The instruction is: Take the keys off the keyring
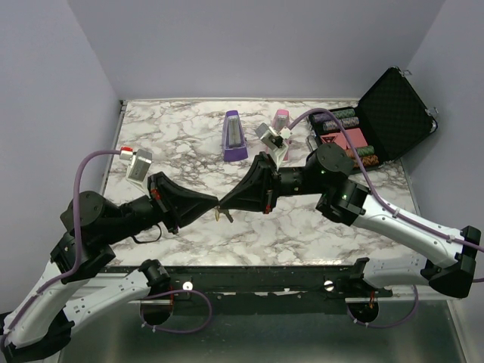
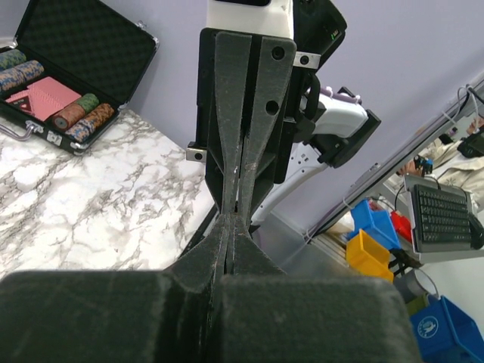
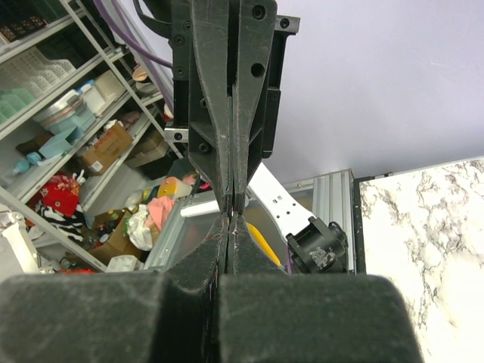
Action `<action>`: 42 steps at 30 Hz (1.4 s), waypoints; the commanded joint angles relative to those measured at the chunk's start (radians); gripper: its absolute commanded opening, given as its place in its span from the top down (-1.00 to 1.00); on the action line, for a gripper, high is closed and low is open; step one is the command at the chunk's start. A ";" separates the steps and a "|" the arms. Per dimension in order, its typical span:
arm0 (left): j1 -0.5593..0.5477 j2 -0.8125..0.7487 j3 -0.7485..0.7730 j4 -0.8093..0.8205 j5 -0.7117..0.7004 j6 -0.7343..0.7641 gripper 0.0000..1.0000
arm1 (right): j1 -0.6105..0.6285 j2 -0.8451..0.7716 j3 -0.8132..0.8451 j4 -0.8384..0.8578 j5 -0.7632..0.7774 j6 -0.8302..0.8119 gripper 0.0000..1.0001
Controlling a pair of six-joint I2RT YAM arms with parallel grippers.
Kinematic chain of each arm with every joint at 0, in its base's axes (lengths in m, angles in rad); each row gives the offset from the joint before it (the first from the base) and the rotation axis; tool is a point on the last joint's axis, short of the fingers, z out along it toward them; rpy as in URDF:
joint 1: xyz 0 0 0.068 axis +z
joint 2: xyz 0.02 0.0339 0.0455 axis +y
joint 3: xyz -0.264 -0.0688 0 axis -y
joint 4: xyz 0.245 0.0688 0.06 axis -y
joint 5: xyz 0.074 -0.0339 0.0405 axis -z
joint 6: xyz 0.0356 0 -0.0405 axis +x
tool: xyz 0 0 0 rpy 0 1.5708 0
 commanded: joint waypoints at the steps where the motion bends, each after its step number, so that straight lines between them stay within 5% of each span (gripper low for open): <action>1: -0.029 -0.008 -0.029 0.085 -0.083 -0.033 1.00 | 0.009 0.000 -0.021 0.046 0.042 0.007 0.99; 25: -0.041 -0.023 -0.049 0.187 -0.157 -0.062 0.99 | 0.009 -0.003 -0.045 0.087 0.056 0.026 0.99; 28: -0.041 -0.019 -0.031 0.178 -0.159 -0.046 0.72 | 0.009 -0.005 -0.050 0.087 0.058 0.029 0.99; 34: -0.041 -0.006 0.084 0.038 -0.204 0.036 -0.12 | 0.007 -0.020 -0.052 0.069 0.064 0.027 0.99; 42: -0.041 -0.052 0.118 -0.102 -0.232 0.075 -0.34 | 0.007 -0.037 -0.049 0.069 0.075 0.044 0.99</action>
